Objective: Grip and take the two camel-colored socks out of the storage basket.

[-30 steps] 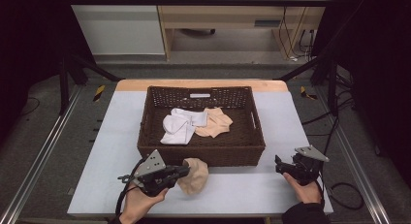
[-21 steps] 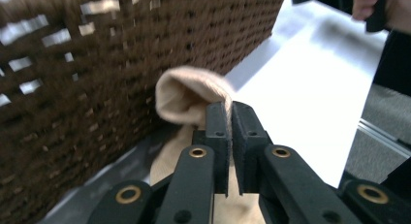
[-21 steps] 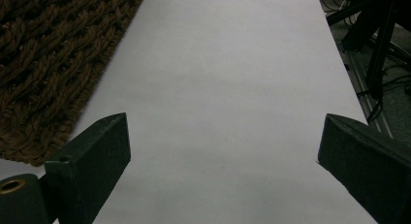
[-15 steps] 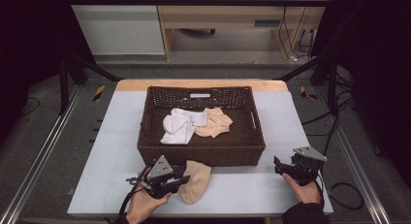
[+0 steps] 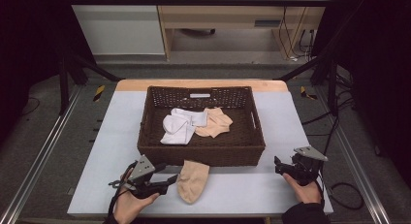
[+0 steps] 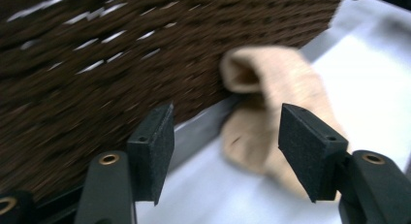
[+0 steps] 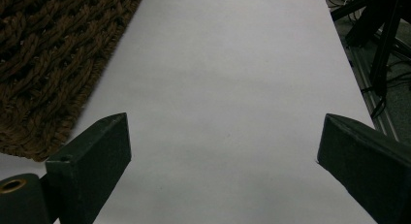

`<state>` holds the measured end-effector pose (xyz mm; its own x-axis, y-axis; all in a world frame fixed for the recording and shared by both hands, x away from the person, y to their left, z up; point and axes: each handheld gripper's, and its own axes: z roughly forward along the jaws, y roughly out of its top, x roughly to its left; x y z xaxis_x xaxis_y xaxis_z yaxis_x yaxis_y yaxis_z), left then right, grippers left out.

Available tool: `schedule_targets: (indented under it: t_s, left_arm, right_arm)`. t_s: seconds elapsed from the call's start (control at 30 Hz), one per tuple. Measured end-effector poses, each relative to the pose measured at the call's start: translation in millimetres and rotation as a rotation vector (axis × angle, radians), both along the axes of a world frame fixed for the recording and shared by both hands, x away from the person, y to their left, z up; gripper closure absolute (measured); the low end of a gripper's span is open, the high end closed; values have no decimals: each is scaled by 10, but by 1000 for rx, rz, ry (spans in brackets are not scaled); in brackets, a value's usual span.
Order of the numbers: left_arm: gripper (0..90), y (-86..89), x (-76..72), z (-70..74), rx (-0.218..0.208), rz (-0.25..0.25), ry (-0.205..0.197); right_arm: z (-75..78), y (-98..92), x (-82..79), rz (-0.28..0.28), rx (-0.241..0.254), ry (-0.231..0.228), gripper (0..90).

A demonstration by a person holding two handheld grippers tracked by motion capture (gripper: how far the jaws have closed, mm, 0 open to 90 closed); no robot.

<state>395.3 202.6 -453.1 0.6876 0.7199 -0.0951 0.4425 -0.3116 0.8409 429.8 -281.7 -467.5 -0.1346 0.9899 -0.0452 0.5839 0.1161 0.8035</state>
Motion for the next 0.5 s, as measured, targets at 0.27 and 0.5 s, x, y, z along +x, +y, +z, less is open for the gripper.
schedule_targets:
  t_s: [0.27,0.5]
  left_arm:
    - [339,328,18,-77,22,97,3]
    - [313,442,45,-103,48,139,-3]
  right_arm:
    - [3,-2,-2,-2,6,1,53]
    - [-4,-2,5,4,-1,2,52]
